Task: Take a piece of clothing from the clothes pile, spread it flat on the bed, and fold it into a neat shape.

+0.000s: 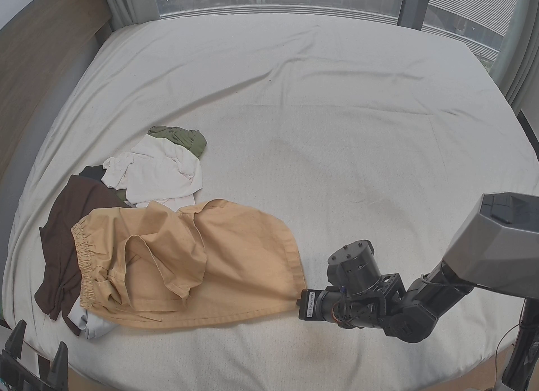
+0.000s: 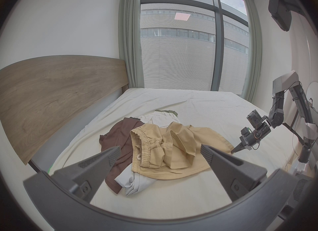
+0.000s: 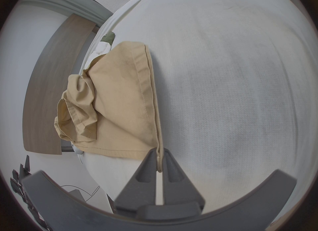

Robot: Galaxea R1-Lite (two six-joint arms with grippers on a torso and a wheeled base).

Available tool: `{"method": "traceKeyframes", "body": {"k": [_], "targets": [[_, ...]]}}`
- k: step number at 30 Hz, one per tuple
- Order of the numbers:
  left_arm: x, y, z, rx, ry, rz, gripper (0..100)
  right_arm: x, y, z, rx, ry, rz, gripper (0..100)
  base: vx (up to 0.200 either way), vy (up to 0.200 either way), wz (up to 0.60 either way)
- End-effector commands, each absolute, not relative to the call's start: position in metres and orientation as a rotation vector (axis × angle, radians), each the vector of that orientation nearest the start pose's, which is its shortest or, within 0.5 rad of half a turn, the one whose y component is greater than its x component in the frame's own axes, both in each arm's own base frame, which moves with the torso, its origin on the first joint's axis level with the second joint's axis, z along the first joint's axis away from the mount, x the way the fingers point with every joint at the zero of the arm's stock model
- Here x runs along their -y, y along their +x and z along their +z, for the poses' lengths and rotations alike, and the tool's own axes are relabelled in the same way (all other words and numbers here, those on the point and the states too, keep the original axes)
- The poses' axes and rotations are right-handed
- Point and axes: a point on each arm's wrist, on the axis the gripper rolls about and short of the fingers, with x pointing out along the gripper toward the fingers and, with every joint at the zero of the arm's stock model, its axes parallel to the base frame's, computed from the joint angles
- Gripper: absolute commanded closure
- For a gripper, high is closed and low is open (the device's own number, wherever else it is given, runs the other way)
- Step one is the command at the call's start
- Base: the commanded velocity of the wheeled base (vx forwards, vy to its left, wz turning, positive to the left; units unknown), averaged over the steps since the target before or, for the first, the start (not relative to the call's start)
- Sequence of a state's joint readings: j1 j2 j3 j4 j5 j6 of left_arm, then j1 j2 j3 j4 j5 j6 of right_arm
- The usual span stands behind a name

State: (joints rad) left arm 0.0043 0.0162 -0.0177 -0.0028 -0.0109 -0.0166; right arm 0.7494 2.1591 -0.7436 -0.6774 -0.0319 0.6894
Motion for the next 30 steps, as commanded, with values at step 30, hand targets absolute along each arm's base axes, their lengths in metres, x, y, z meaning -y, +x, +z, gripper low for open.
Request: {"method": "traceKeyframes", "body": {"k": [30], "targets": [[0.000,-0.023,0.076,0.003,-0.014,-0.005,0,-0.127,0.208,0.011,-0.843,0.410,0.243,100,0.000,0.000,0.00]]}}
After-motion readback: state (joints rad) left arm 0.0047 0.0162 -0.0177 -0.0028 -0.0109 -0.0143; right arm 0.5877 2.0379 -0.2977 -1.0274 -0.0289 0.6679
